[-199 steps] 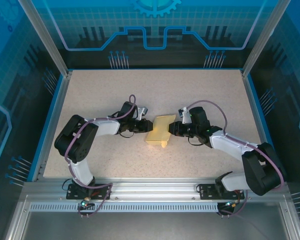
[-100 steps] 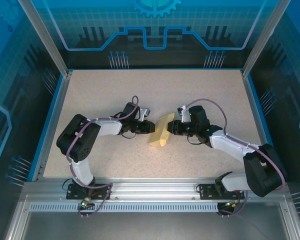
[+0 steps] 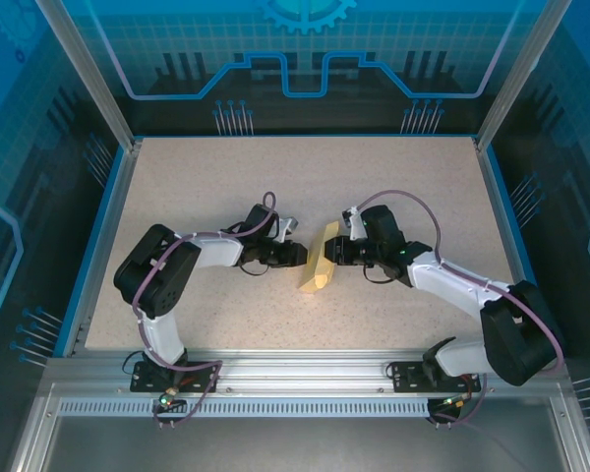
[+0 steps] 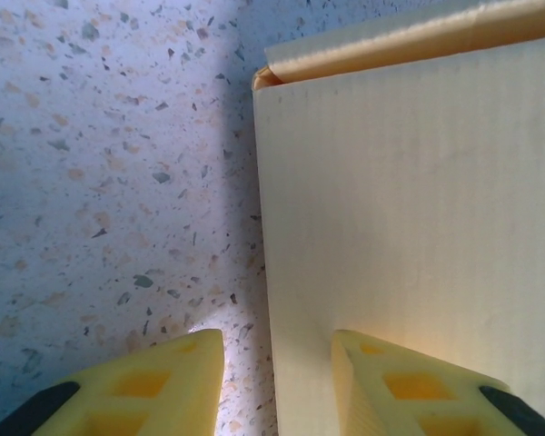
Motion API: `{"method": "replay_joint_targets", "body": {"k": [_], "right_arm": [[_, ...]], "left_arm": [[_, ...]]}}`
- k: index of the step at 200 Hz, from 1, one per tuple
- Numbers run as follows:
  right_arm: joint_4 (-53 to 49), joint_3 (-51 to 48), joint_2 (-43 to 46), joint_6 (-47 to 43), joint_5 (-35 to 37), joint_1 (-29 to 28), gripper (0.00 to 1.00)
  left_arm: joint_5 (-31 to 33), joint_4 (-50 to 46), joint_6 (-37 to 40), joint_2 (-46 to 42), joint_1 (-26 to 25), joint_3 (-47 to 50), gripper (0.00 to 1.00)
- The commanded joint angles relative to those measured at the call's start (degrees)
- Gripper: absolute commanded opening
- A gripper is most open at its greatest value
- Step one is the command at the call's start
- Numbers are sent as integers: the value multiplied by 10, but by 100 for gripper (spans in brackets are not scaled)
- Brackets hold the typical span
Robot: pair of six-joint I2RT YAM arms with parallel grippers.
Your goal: Fold the paper box
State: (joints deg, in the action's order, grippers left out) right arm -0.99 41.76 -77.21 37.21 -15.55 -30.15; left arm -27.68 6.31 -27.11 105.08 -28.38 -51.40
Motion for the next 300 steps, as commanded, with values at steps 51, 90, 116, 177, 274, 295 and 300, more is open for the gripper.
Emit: {"method": "replay_joint_targets", "body": {"k": [51,90,116,177,274,295,300], "right_arm": [[-50,19,-27,1,90,-47,20],[-48,30,-38,8,108,-59,20],[-52,41,-43,6,122,-67,20],[-47,62,-66,9,128,-81,20],[-47,72,-76,8,131,-88,20],[-49,69,-74,7,135,-88,20],[-48,69,-73,6,134,-88,20]], "left_arm": [[27,-16,-6,-9,-7,-6,45],[59,-21,3,-36,-7,8,51],[95,-8,4,-73,-7,36,56],[178,98,22,-259,-22,170,66],[370,205,173,-355,-195,258,76],[379,231,191,-329,-221,252,78],[383,237,193,-323,-225,251,78]]}}
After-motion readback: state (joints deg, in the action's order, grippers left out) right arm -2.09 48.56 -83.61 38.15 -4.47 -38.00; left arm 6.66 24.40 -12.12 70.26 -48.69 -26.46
